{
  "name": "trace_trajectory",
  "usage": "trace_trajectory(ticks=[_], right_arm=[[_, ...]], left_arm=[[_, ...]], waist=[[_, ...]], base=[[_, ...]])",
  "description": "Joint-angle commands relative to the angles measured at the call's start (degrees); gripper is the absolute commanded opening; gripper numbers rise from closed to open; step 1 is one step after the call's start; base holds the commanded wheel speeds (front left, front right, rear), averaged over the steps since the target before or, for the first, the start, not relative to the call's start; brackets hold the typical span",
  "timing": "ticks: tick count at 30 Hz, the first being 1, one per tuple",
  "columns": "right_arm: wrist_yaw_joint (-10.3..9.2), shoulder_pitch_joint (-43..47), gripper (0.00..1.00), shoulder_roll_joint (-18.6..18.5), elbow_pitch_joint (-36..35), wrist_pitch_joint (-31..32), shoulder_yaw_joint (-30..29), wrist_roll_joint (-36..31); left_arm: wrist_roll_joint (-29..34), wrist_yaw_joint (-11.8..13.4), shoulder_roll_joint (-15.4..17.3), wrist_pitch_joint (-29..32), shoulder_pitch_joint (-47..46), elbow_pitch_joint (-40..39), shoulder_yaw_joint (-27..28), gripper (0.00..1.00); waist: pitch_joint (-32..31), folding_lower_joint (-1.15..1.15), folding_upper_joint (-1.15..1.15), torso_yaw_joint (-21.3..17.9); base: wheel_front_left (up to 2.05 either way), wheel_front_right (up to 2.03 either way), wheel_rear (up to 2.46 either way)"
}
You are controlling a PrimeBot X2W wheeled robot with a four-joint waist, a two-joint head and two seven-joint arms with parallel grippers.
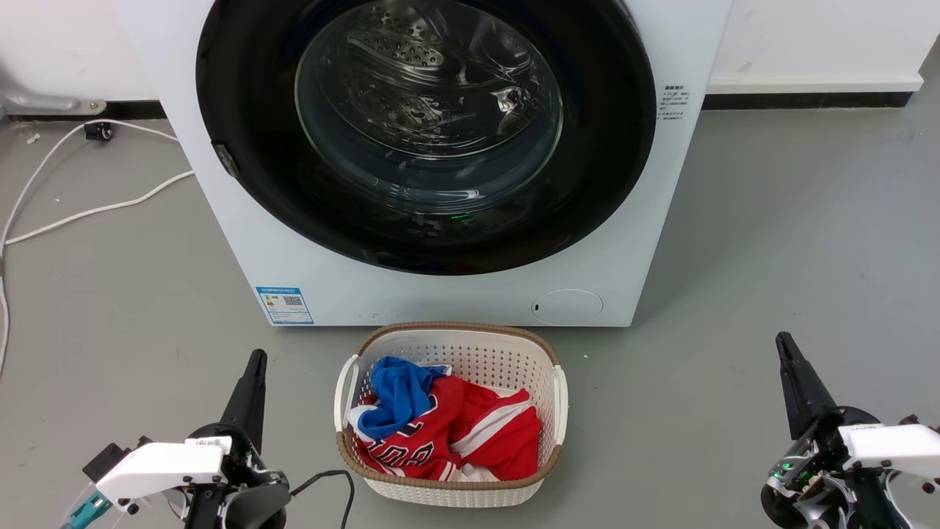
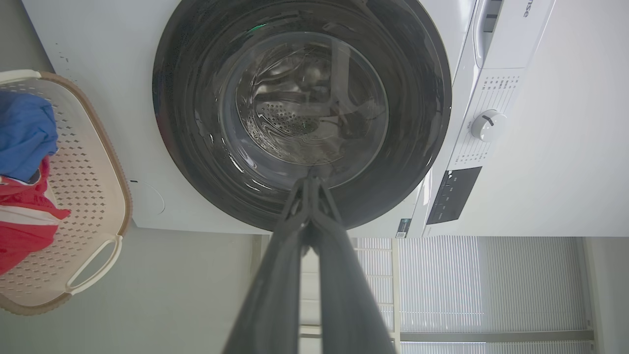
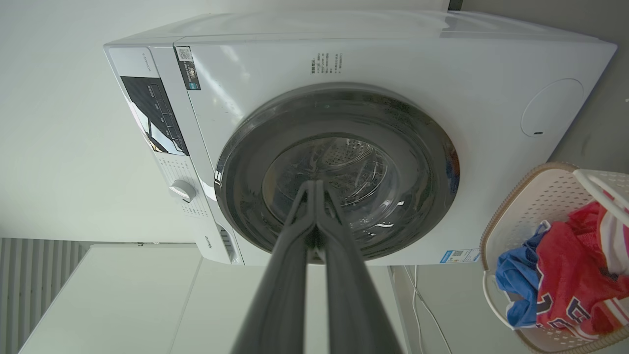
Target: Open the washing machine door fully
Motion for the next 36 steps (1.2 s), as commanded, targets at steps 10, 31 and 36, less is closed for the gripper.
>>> trace_trajectory(ticks=[10,31,36], right_arm=[[0.00,-0.78,0.00,0.28,0.08,0.40,-0.27,-0.36],[-0.01,2.30,1.00,0.69,0.98,-1.41,-0.31,-3.00],[0.00,2.64,1.00,0.72,-0.07,-2.75,-1.07,-8.28]], left_arm=[[0.06,-0.13,-0.15,0.16,-0.37,0.00,0.15,0.00],[1.80,0.02,-0.12,-1.93,1.94,0.57,-0.59,1.00],[7.03,0.33,-0.12,-3.34,2.00,-0.53,-0.25,1.00]], waist=[[0.00,0.00,0.00,0.00],[0.03,0.00,0.00,0.01],[0.05,0.00,0.00,0.03]], base=[[0.00,0.00,0.00],[0.00,0.00,0.00],[0.00,0.00,0.00]])
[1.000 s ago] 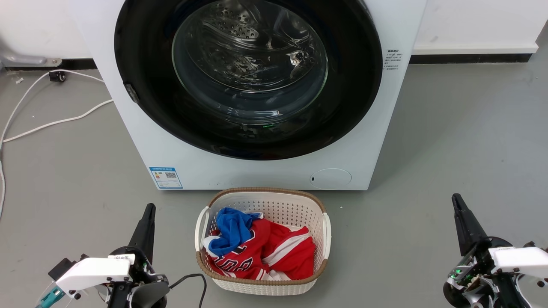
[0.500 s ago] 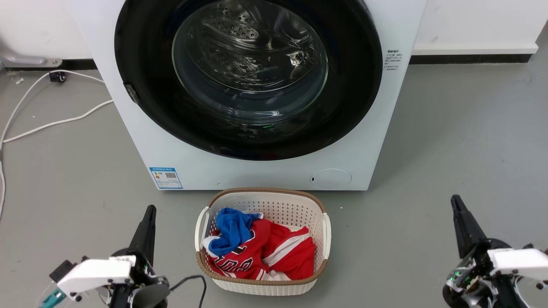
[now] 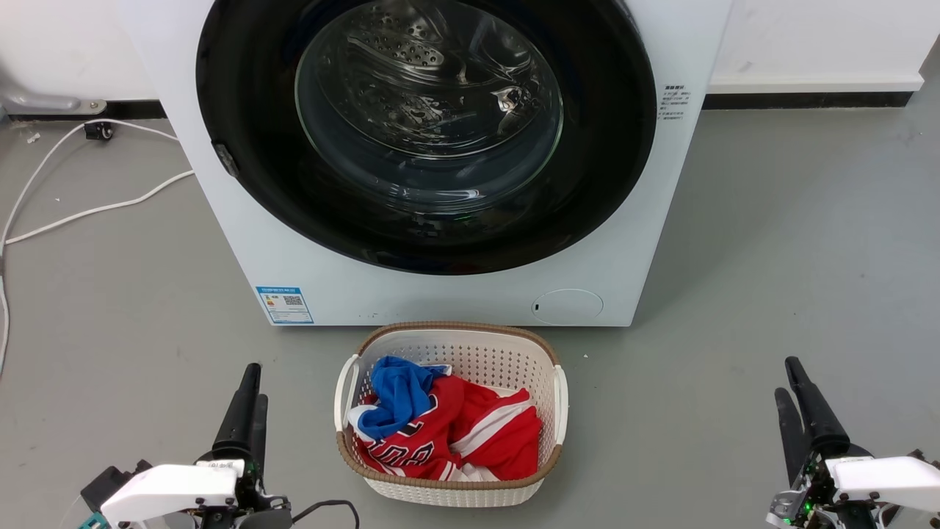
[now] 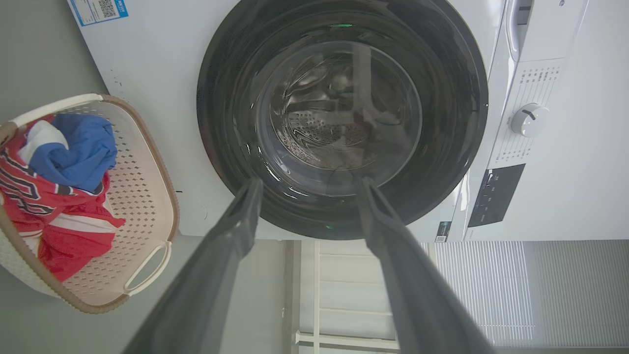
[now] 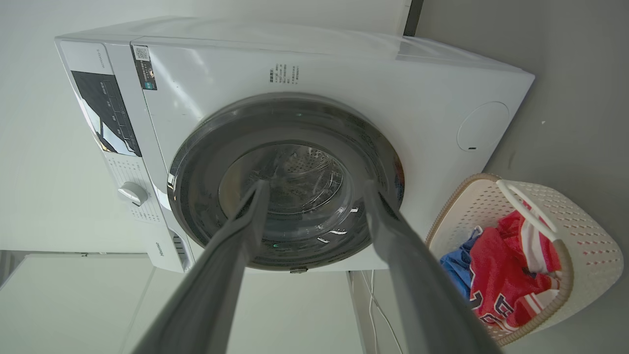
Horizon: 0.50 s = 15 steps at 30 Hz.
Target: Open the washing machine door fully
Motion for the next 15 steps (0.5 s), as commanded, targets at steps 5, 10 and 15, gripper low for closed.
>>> trace_trajectory(ticks=[5,10,15], right_arm=[[0.09,-0.38,1.00,-0.06,-4.00,-1.65,-0.27,-8.89],[0.09,0.34,1.00,-0.03,-6.41,-2.85,0.04,-16.03],[0.09,1.12,1.00,0.00,-8.43,-3.97,0.55,-23.49]], left_arm=[[7.84,1.75,0.10,-1.72,-0.44,-3.56,-0.23,1.00],[14.61,3.97,0.10,-2.97,0.09,-5.74,-1.13,1.00],[20.91,5.50,0.11,-4.15,0.77,-7.14,-2.47,1.00]], waist=[[0.04,0.00,0.00,0.01],[0.03,0.00,0.00,0.05],[-0.03,0.00,0.00,0.13]], base=[[0.00,0.00,0.00],[0.00,0.00,0.00],[0.00,0.00,0.00]])
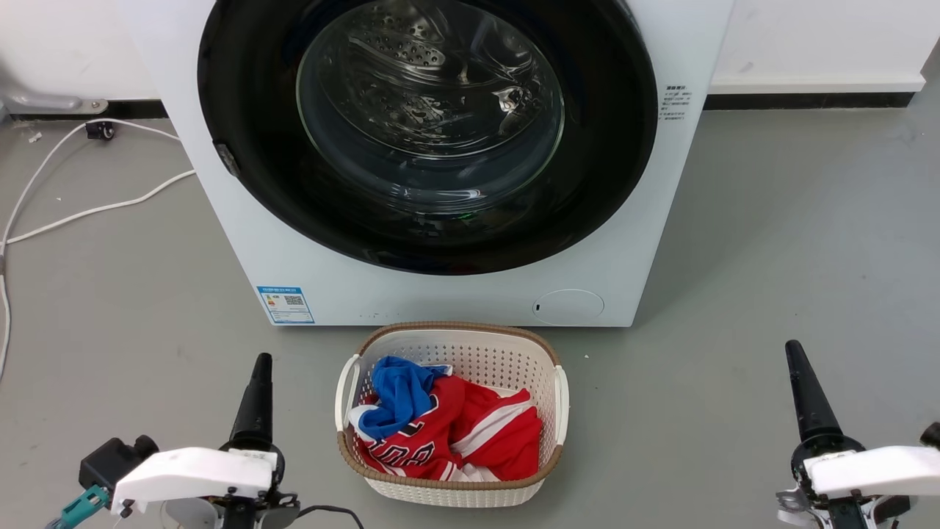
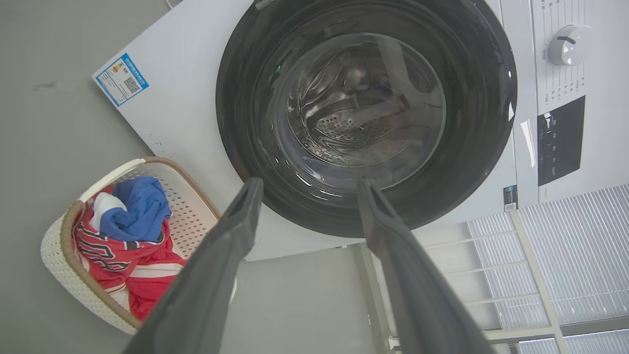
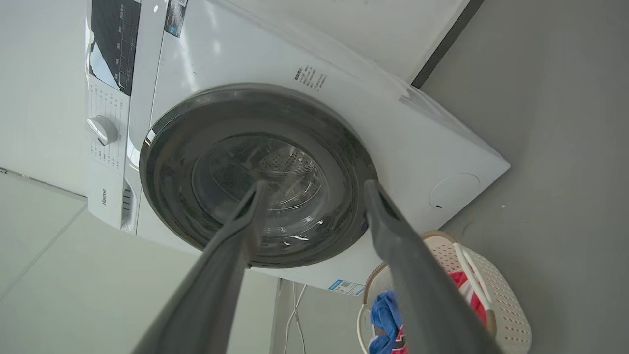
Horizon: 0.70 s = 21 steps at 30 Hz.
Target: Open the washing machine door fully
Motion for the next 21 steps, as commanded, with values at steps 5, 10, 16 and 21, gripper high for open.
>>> trace_trajectory(ticks=[5,10,16,21], right_arm=[[0.10,0.21,1.00,-0.04,-3.20,-1.27,0.79,-8.62],[0.10,1.06,1.00,-0.01,-5.08,-2.30,1.82,-16.31],[0.10,2.10,1.00,0.03,-6.66,-3.50,2.33,-23.28],[0.11,2.83,1.00,0.06,-6.83,-4.40,1.90,-27.19]], left_arm=[[6.80,1.27,0.10,-1.36,0.28,-1.86,-1.22,1.00],[12.75,2.33,0.10,-2.44,0.78,-2.22,-2.40,1.00],[18.82,3.24,0.18,-3.66,1.25,-2.68,-3.58,1.00],[23.15,4.09,0.34,-4.62,1.44,-3.19,-4.59,1.00]], waist=[[-0.05,0.00,0.00,0.08],[-0.10,0.00,0.00,0.14],[-0.12,0.00,0.00,0.19],[-0.17,0.00,0.00,0.25]], base=[[0.00,0.00,0.00],[0.00,0.00,0.00],[0.00,0.00,0.00],[0.00,0.00,0.00]])
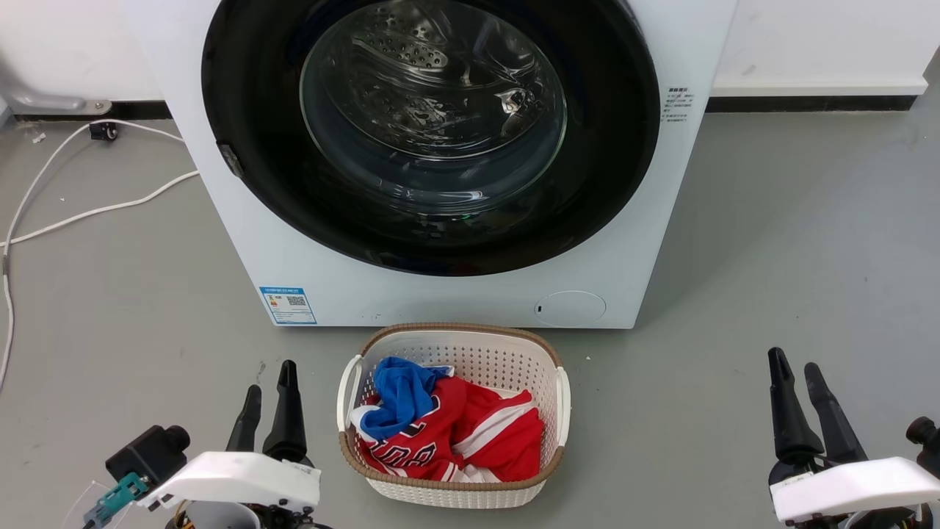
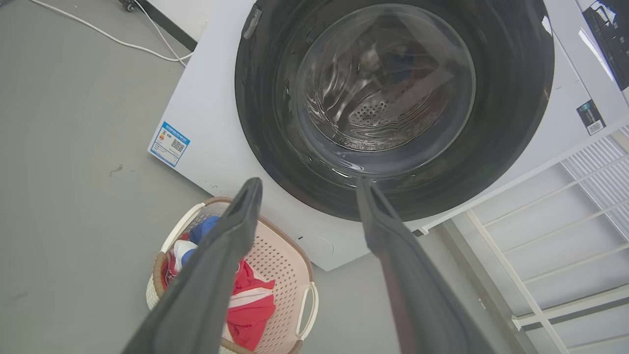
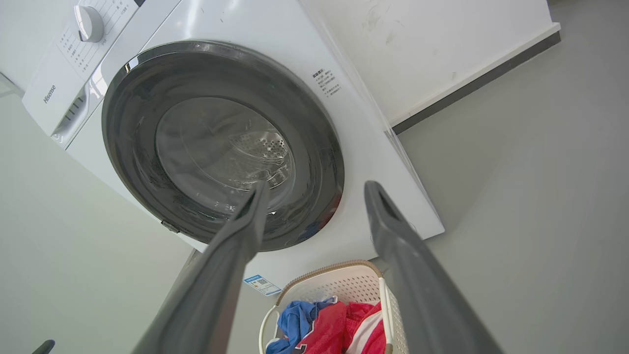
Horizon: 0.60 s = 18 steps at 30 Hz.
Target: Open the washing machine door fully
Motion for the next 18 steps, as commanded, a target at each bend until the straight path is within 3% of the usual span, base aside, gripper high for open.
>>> trace_trajectory(ticks=[1,18], right_arm=[[0.11,-0.39,1.00,-0.01,-1.15,-0.54,-0.10,-1.85],[0.12,1.84,1.00,0.09,-2.01,-3.30,-0.34,-11.88]], left_arm=[[1.54,0.32,0.24,-0.59,-0.20,-1.10,-0.31,1.00],[13.46,1.78,0.98,-3.50,1.34,-2.67,-3.44,1.00]], waist=[[-0.02,0.00,0.00,0.01],[-0.27,0.00,0.00,0.31]], base=[[0.00,0.00,0.00],[0.00,0.00,0.00]])
